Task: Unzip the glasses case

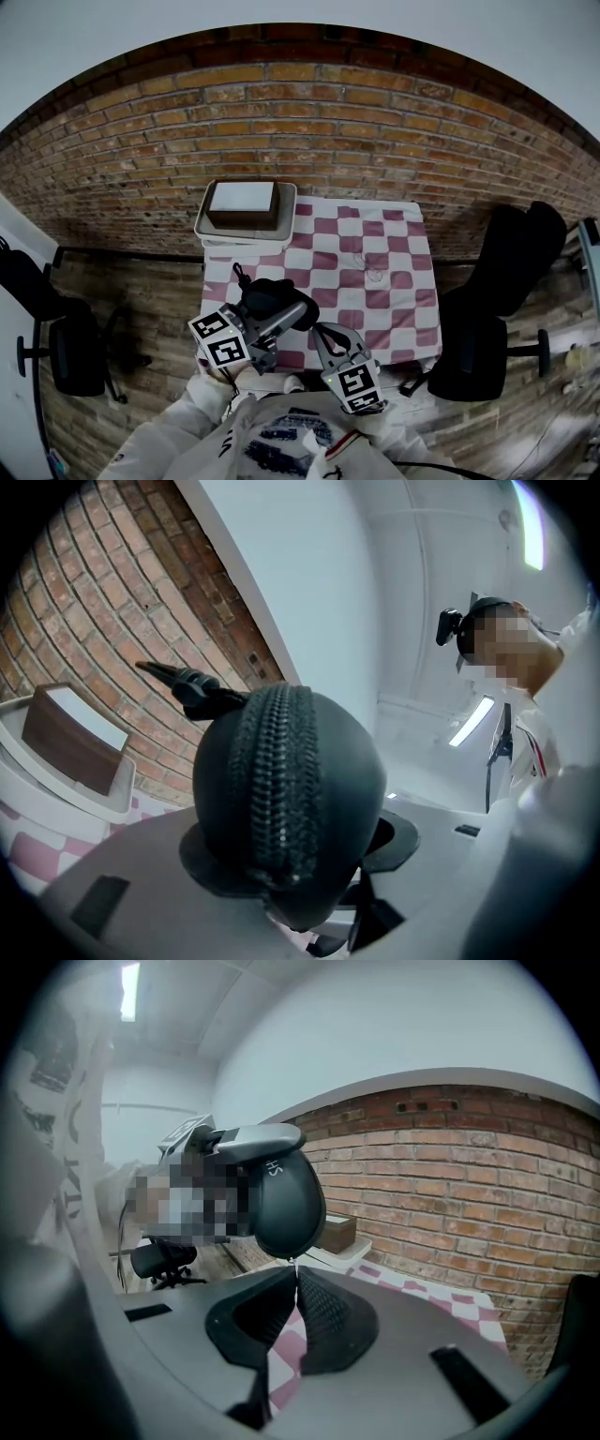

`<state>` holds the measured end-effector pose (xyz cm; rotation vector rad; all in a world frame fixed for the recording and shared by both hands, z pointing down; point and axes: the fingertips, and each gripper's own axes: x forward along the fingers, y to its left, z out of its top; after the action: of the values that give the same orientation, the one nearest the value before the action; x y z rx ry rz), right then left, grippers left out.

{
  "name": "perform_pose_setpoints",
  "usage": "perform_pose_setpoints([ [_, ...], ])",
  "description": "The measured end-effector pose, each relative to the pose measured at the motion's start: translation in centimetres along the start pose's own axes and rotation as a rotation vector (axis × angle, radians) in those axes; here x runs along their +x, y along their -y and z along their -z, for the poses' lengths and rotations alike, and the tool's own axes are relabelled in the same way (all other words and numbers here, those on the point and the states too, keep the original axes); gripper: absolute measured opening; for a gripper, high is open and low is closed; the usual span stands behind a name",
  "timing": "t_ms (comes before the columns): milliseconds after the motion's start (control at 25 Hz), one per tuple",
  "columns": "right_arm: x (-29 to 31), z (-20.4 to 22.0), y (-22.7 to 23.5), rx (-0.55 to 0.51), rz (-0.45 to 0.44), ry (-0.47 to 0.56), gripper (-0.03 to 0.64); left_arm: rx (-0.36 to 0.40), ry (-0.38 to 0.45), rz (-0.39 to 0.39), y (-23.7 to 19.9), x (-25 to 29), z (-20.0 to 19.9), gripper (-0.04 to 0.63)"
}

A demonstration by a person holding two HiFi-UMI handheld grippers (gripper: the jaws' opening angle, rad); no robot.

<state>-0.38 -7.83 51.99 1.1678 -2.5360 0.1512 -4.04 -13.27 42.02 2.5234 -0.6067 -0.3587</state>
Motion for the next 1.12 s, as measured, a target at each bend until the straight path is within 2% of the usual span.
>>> perform_pose_setpoints([
  [200,-0.2,-0.2,0.3,-0.053,0.012,-0.010,0.017,0.006,-0.020,0.016,0.2,0.0,0.2,0.253],
  [400,-0.4,0.1,0.0,-0.193,0.030,-0.027,0.017,0.016,-0.054,0.060,0.6,-0.2,0.3,0.253],
  [840,-0.6,-0.1,0.9,-0.244,0.042,-0.059,0.017,0.046,-0.111,0.075,0.8,0.0,1.1,0.253],
  [1120,-0.5,-0.5,1.1,-0.360,0.068,-0.071,0.017,0.036,-0.131,0.085,0.4,-0.1,1.6,0.253],
])
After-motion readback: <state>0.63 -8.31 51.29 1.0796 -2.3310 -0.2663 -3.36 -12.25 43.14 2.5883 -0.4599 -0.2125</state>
